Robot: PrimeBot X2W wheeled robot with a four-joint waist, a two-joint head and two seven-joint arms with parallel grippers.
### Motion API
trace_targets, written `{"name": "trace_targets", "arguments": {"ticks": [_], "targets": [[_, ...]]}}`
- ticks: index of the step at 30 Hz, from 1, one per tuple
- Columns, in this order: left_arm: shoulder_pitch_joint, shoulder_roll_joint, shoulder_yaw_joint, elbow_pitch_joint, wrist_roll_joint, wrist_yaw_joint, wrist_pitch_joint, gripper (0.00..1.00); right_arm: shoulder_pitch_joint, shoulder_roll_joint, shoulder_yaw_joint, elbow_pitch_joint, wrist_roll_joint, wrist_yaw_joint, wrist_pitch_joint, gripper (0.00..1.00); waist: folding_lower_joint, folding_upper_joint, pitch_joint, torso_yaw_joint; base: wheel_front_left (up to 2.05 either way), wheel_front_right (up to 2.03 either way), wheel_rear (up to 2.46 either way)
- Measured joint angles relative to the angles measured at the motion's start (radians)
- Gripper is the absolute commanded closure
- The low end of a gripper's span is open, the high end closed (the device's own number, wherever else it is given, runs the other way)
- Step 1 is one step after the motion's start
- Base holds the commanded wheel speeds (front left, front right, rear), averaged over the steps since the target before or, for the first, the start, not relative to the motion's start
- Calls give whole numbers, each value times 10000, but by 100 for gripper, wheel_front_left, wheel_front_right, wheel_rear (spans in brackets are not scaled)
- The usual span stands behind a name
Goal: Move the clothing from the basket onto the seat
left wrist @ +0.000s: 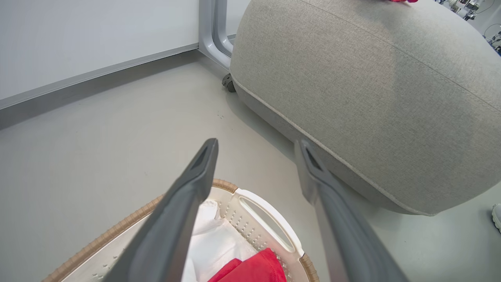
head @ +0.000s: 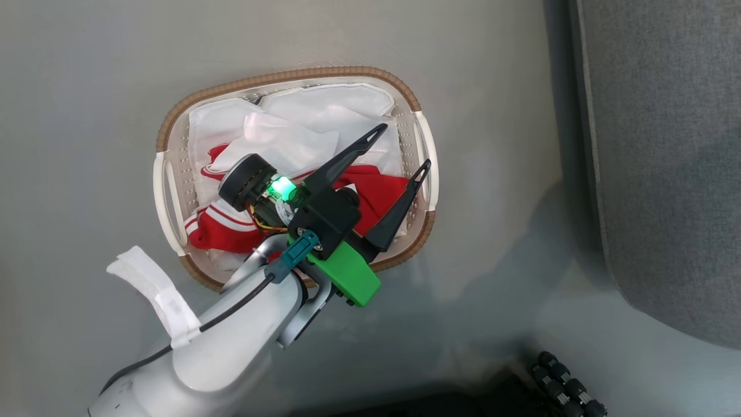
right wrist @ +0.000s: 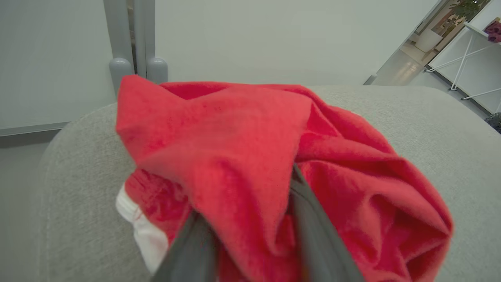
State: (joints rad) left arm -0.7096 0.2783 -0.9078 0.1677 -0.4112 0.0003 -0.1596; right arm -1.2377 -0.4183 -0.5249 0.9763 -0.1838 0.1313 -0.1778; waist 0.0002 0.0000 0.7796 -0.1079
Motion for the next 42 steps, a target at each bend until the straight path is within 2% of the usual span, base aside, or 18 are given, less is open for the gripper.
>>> {"name": "trace_targets", "arguments": {"ticks": [6, 13, 23, 28, 33, 38, 42], "targets": [[0, 121, 21, 73, -48, 12, -17, 0, -13, 372, 545, 623, -290, 0, -522, 0, 0, 0, -170, -296, 0, 0, 0], [117, 138, 203, 445, -378, 13, -284, 0, 634, 813, 1601, 692, -81, 0, -821, 0, -1, 0, -843, -577, 0, 0, 0], [735, -347, 560, 1300, -1062, -84, -863, 0, 1454, 621, 2938, 533, 456, 0, -838, 0, -3, 0, -2420, -668, 0, 0, 0], [1144, -564, 1279, 1588, -1361, 136, -988, 0, 1755, 750, 3398, 458, 909, 0, -840, 0, -3, 0, -3354, -531, 0, 0, 0], [1664, -662, 2397, 1557, -1302, 403, -1032, 0, 2282, 1216, 3921, 94, 1515, 0, -840, 0, -3, 0, -4282, -269, 0, 0, 0], [2550, -681, 3344, 1624, -1066, 433, -1043, 0, 3228, 1697, 4464, -715, 2161, 0, -840, 0, -3, 0, -5069, 69, 0, 0, 0], [3367, -748, 4075, 1643, -953, 347, -1043, 0, 4482, 2094, 4717, -1873, 2610, 0, -840, 0, -3, 0, -5657, 376, 0, 0, 0]]}}
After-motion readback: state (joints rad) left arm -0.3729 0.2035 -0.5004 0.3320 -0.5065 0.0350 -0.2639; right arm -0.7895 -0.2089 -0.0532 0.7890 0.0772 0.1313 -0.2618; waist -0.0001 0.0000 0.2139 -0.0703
